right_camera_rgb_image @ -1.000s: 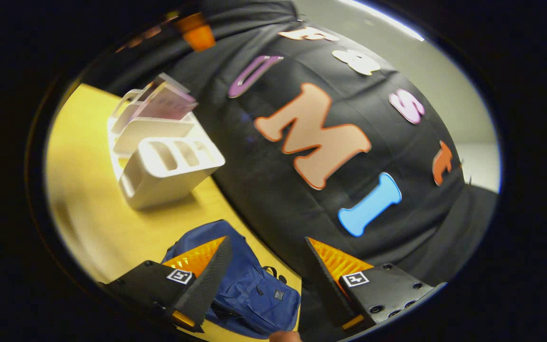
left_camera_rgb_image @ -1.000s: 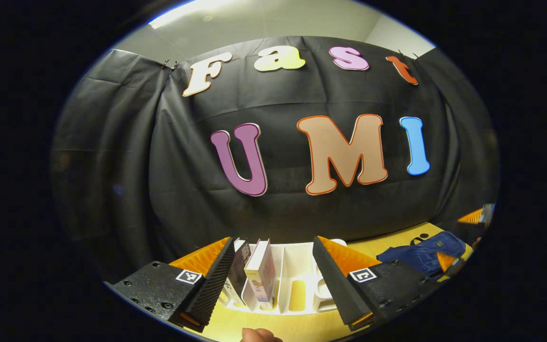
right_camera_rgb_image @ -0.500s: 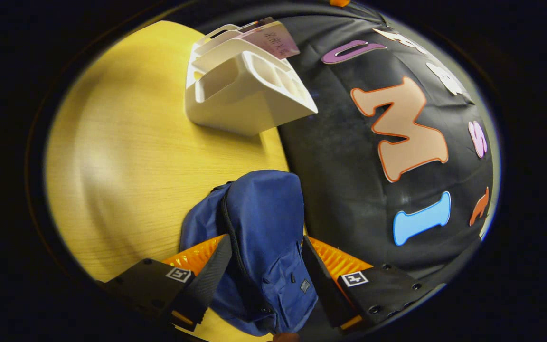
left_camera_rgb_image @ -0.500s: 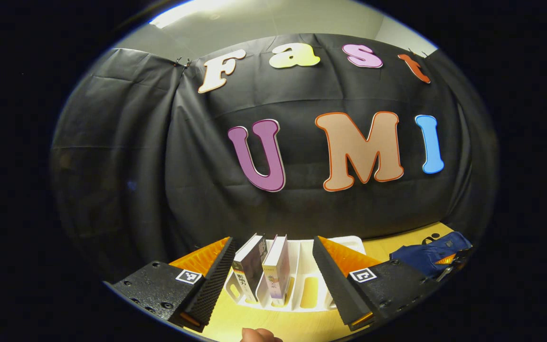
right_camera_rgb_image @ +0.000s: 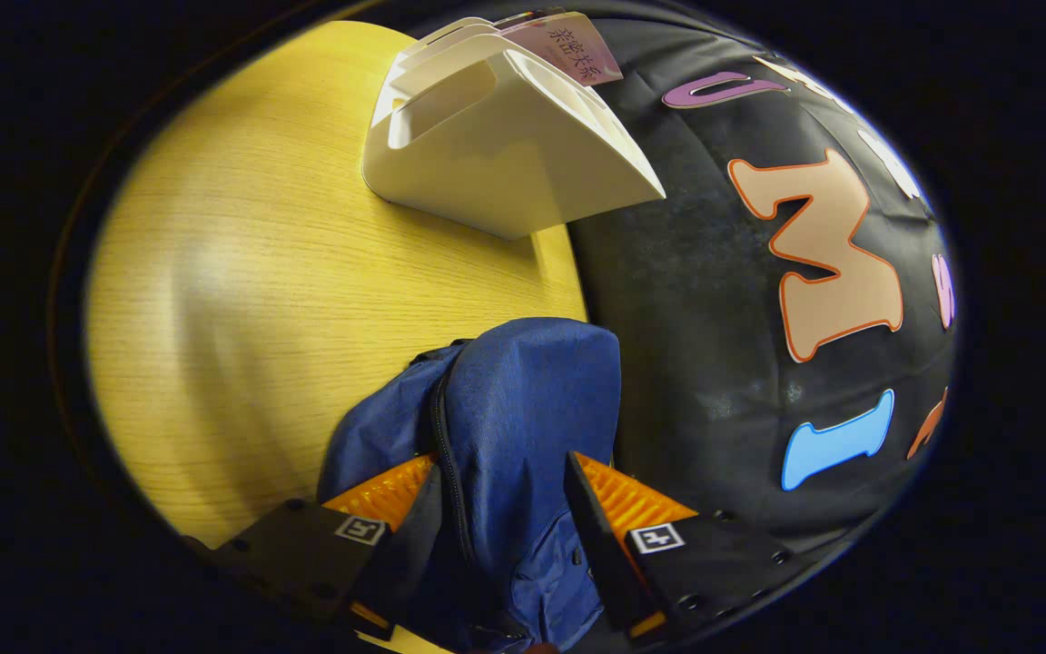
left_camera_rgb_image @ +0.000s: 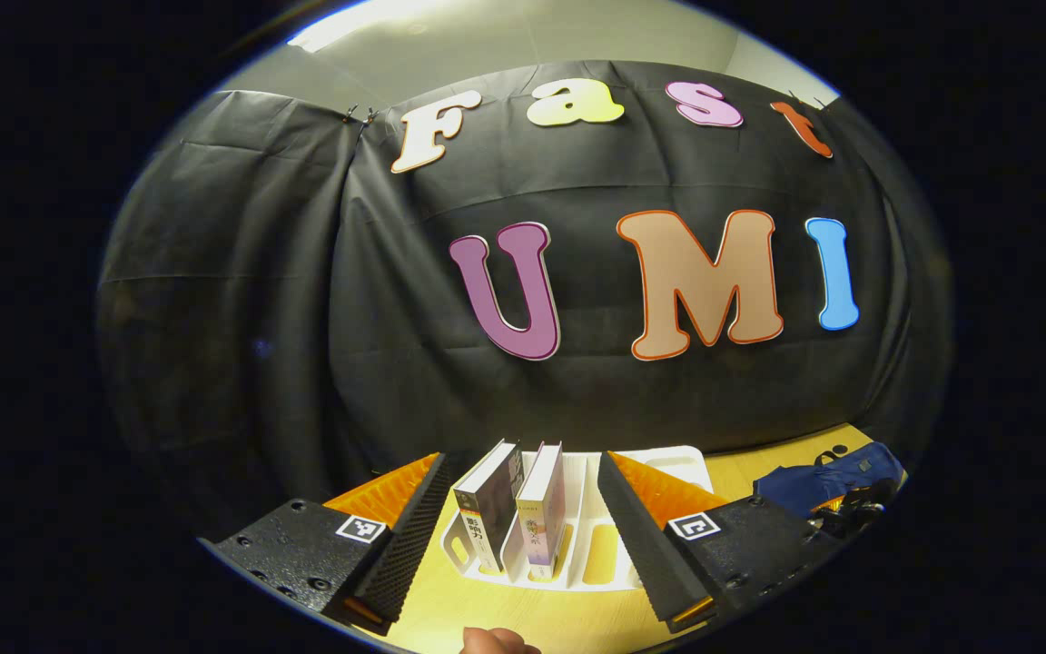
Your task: Open the schoolbag, grab two books from the bookshelf and put them into the schoolbag.
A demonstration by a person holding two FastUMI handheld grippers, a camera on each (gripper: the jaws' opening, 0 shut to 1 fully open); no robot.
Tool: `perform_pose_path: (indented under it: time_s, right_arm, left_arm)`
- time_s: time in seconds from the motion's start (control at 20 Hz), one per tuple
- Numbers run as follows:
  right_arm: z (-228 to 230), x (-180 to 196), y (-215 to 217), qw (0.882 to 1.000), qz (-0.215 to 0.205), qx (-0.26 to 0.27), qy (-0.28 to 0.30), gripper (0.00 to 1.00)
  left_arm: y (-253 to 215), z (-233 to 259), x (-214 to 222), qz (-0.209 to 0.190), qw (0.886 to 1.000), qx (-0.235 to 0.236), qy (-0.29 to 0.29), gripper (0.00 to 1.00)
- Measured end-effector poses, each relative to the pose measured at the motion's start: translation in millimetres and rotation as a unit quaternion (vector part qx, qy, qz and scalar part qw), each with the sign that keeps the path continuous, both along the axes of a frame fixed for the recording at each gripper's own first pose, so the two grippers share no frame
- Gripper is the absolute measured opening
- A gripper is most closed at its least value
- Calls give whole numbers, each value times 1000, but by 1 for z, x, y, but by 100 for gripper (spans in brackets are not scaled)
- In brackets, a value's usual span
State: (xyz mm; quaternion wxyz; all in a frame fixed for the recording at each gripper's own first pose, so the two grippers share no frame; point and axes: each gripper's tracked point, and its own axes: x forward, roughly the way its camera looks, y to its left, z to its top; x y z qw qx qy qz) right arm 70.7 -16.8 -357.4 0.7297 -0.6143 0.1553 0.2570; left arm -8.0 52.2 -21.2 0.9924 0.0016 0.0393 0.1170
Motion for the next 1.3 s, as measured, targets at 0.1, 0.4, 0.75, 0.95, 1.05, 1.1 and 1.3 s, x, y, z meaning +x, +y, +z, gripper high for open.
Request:
perform_pose_path:
  time_s: [0.1, 0.4, 0.75, 0.95, 1.05, 1.1, 1.3]
  right_arm:
    - [-19, -4, -12, 999, -23, -19, 45, 69]
    - [-29, -2, -15, 994, -60, -39, 82, 4]
    - [-11, 4, -17, 979, -129, 63, 144, 0]
    - [14, 6, -20, 967, -160, 130, 151, 5]
    - [29, 8, -24, 957, -180, 170, 154, 4]
    - [36, 11, -25, 951, -191, 189, 154, 0]
    - [63, 20, -36, 922, -233, 264, 160, 4]
  left_arm:
    - [0, 3, 0, -1, 1000, 1, -3, 96]
    - [0, 6, -3, -1, 1000, 4, -7, 96]
    - [6, -3, -2, -1, 1000, -7, 1, 96]
    - [4, -9, -1, -8, 1000, -6, 8, 96]
    - [4, -8, 2, -12, 1000, -5, 7, 96]
    - [4, -9, 3, -14, 1000, -5, 7, 100]
    - [3, -16, 8, -22, 1000, -12, 13, 96]
